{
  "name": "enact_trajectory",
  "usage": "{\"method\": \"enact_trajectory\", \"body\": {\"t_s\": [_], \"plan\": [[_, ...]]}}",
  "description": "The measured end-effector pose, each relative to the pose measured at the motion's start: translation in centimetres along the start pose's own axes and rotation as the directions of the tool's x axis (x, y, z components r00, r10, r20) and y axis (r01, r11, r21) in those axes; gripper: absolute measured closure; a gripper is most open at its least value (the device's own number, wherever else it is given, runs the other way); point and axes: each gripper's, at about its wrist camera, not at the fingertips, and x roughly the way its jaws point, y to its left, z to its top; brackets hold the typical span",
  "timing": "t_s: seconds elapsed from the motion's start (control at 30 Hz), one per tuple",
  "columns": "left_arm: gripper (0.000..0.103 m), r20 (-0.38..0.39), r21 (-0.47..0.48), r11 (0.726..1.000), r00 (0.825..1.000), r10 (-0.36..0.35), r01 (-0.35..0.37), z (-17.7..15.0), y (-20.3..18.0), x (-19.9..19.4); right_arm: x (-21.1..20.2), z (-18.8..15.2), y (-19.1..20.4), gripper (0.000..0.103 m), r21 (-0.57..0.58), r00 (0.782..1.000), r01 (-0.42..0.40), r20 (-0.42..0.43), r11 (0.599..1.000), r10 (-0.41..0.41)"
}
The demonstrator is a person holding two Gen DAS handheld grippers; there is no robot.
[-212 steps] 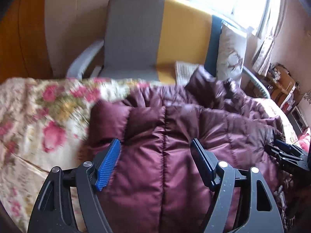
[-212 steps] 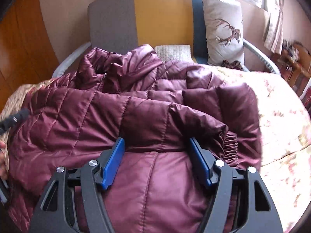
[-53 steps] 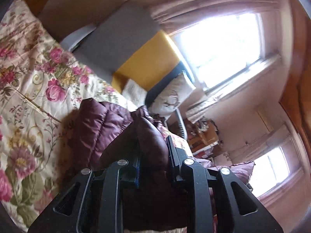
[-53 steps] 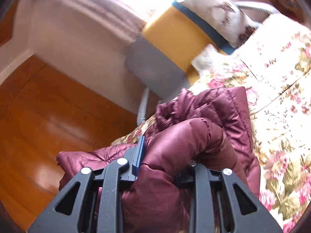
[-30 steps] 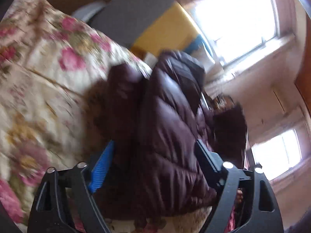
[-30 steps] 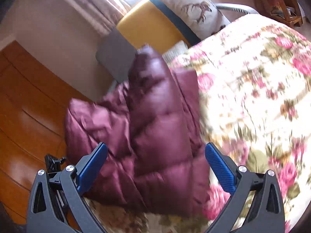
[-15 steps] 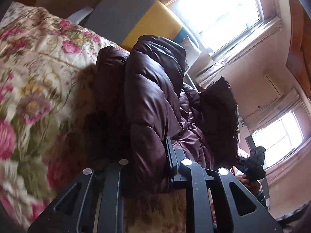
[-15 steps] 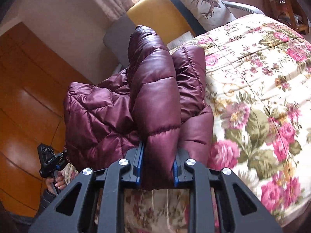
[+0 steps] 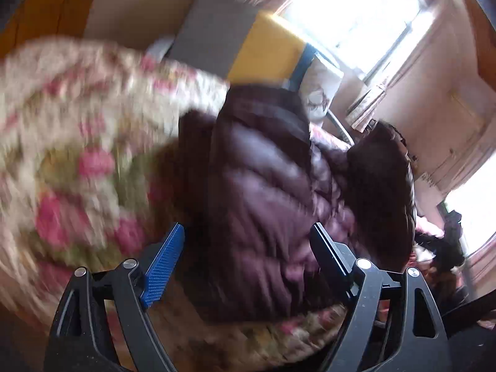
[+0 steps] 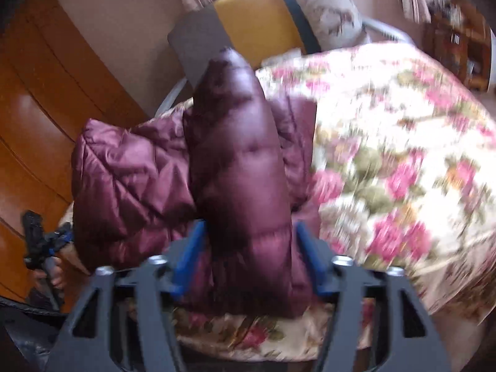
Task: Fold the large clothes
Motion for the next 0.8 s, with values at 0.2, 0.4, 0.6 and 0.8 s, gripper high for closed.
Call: {"method": "enact_trajectory", "body": {"t_s": [0.2,0.4,0.6,0.8], "plan": [[0.022,0.065,0.171,0.984,0.997,0.035,-0.045,4.3,-2.9,1.8,2.9,5.6,4.8,0.034,-0.186,0.992,0.097,0.093,0.978,-0.081],[0.022,-0.013,0.284,0.956,0.997,0.074,-0.067,7.6,-5.7,8.6,10.9,9.2,6.8,0.030,-0.363,0.973,0.223,0.033,0.905,-0.226],[0.062,-0.085,0.339,0.934,0.986,0.145,-0.108,7.5,-4.5,12.9,15.6,9.3,5.1,0.055,-0.378,0.965,0.200,-0.082,0.904,-0.248],[0.076,0.030,0.218,0.974,0.998,0.050,-0.055,8.6,-2.8,7.5,10.9,9.4,4.9,0.082,-0.324,0.972,0.228,0.016,0.918,-0.236]]}}
